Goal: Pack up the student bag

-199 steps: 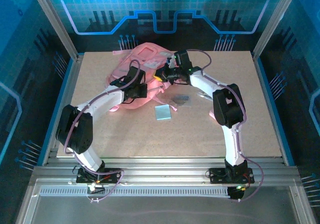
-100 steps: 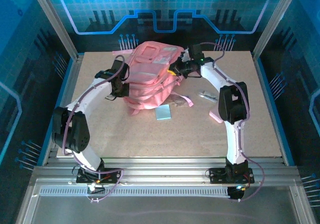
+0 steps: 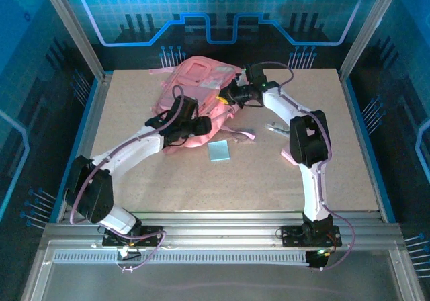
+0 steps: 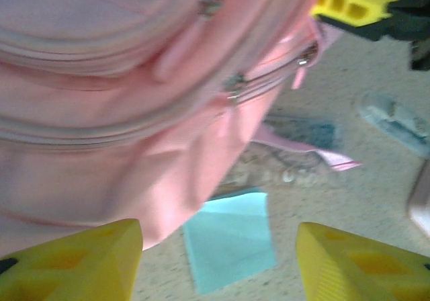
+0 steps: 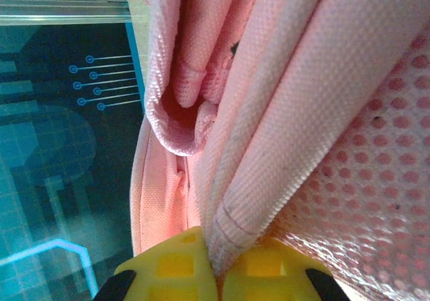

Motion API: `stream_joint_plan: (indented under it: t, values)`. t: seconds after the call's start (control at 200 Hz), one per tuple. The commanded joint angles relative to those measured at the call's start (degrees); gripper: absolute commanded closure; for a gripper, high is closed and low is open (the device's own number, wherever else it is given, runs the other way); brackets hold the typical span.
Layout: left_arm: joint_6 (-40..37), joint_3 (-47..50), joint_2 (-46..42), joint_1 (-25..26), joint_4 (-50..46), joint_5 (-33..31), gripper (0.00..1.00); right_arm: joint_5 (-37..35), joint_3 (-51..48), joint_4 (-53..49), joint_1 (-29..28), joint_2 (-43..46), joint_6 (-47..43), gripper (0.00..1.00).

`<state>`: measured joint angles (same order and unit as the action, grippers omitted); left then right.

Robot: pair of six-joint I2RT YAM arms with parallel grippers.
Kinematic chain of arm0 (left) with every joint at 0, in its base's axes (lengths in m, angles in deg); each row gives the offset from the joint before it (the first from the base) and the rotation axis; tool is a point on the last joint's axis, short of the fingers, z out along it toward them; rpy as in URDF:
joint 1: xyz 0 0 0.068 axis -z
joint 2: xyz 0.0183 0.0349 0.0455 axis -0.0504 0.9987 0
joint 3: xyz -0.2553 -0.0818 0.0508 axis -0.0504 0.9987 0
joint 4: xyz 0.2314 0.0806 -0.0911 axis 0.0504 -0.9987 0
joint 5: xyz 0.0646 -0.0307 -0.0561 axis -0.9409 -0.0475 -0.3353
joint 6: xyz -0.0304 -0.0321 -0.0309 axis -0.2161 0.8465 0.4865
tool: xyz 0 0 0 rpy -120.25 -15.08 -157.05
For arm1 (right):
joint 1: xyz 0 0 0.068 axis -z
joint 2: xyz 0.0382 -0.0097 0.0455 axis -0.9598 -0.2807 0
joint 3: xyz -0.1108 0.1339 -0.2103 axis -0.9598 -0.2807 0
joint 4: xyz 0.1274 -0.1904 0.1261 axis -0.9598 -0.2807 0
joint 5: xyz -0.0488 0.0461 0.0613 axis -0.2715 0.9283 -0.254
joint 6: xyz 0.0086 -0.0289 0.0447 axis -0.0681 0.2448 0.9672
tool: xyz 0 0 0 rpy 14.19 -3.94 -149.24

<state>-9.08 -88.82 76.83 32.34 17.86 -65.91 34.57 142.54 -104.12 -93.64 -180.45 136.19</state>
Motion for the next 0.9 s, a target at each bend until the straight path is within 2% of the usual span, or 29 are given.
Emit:
stream_joint_plan:
  t: [0.0,0.105,0.18,0.39,0.48,0.555,0.695,0.81,0.895]
  values:
    - [5.1,0.6,2.7,0.6,11.0,-2.1,0.36,-0.3,0.1,8.9,-1.2,3.5,3.3,1.0]
    - [4.1,0.0,5.8,0.6,12.6,-3.7,0.35,0.3,0.1,9.6,-1.4,4.0,4.0,1.0]
    - [3.3,-0.3,7.5,0.4,13.4,-5.1,0.3,0.7,-0.2,10.2,-1.4,4.6,4.5,1.0]
    - [4.0,-2.0,11.7,-0.3,15.0,-4.5,0.27,1.6,-0.2,11.2,-1.2,5.2,5.6,1.0]
    - [4.7,-2.5,13.4,-2.1,17.5,-2.3,0.27,2.0,-1.2,12.6,-1.2,5.6,6.5,1.0]
    - [5.5,-2.5,14.3,-3.6,20.6,0.3,0.32,2.7,-2.1,13.7,-1.2,5.9,7.2,1.0]
    - [2.7,-4.1,15.3,-4.6,24.4,2.7,0.5,3.0,-4.1,15.5,-1.2,7.0,7.9,1.0]
    - [0.0,-6.9,16.6,-4.6,22.3,2.6,0.55,2.8,-5.5,16.0,-1.4,8.2,7.9,1.0]
    - [-1.7,-7.5,16.7,-4.7,21.2,0.3,0.59,2.8,-6.0,16.1,-1.5,8.8,7.6,1.0]
